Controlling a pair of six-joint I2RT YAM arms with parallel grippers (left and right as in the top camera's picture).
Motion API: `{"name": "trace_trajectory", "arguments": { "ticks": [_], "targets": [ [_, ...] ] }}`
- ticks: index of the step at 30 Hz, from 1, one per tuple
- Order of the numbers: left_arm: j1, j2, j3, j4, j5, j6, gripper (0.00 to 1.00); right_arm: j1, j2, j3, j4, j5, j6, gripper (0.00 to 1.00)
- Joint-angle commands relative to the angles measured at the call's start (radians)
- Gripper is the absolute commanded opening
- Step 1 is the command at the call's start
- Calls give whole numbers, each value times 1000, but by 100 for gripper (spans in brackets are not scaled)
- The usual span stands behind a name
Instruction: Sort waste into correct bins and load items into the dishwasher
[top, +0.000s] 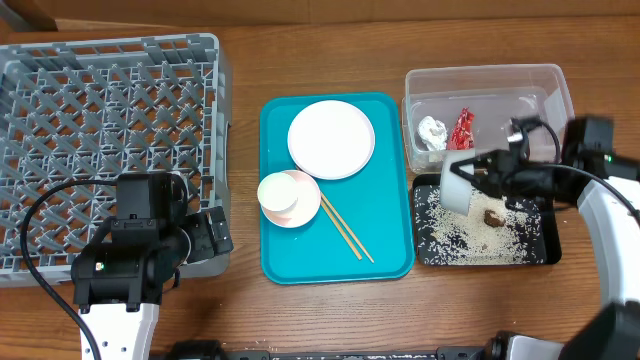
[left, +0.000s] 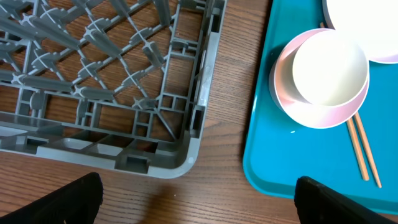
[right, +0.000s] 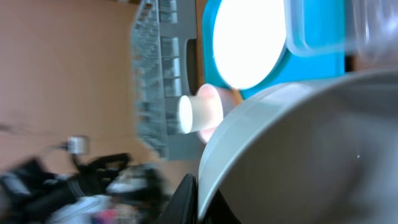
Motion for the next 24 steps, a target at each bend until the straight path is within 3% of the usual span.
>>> {"name": "trace_trajectory", "arguments": {
  "ticks": [1,6,13,24],
  "targets": [
    [-2,-2,23,5,8,-9,100,150,-33,130,-2,293,-10,4],
    [-2,-2,23,6,8,-9,100,449,-10,145,212,551,-14,4],
    [-2,-2,23,6,8,-9,100,763,143,145,494,882,-153,4],
    [-2,-2,23,3,8,-9,100,828,430,145,731,920,-152,4]
  ]
}}
